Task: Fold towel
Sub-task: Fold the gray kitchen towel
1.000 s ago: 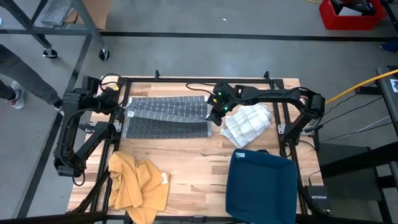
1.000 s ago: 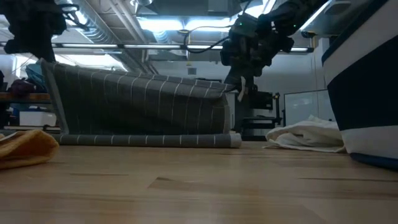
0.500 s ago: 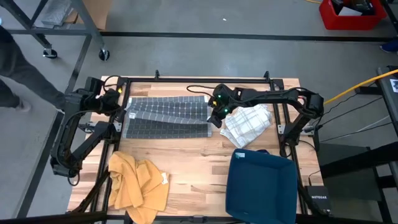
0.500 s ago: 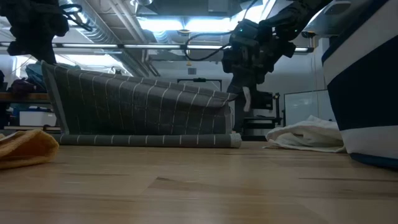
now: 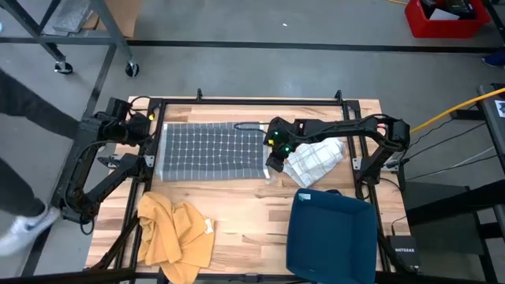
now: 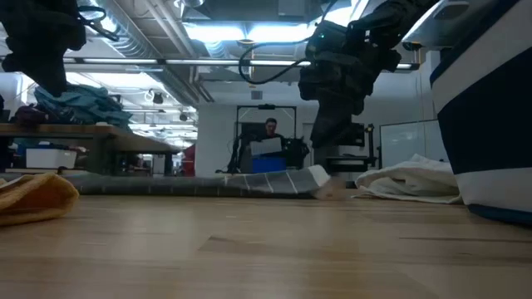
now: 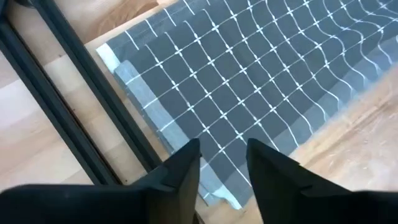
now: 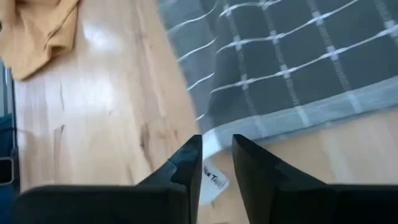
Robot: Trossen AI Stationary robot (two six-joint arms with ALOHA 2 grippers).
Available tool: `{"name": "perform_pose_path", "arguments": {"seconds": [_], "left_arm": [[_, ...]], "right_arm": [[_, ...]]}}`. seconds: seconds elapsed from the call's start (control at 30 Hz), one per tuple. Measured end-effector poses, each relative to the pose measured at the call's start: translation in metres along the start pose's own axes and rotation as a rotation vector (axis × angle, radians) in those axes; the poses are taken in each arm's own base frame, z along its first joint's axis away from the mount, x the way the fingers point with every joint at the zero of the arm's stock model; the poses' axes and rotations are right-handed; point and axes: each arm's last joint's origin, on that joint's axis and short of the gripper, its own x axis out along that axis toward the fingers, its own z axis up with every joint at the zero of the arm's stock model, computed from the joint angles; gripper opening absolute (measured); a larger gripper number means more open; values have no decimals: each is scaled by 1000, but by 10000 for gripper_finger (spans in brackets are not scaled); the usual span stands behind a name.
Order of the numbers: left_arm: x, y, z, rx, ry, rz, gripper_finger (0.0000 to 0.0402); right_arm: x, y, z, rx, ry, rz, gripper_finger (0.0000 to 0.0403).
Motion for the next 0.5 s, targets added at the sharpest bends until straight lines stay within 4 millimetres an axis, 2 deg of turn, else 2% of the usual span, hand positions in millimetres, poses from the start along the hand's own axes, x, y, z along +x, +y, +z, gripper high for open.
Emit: {"name": "perform_pose_path", "arguments": {"seconds": [0.2, 0.5], "left_arm": [[0, 0, 0, -5, -4, -2, 147], [0, -1, 1, 8, -9, -21, 131]], "right_arm": [[2, 6, 1, -26, -13, 6, 105], [-1, -2, 9, -33, -111, -138, 106]]}}
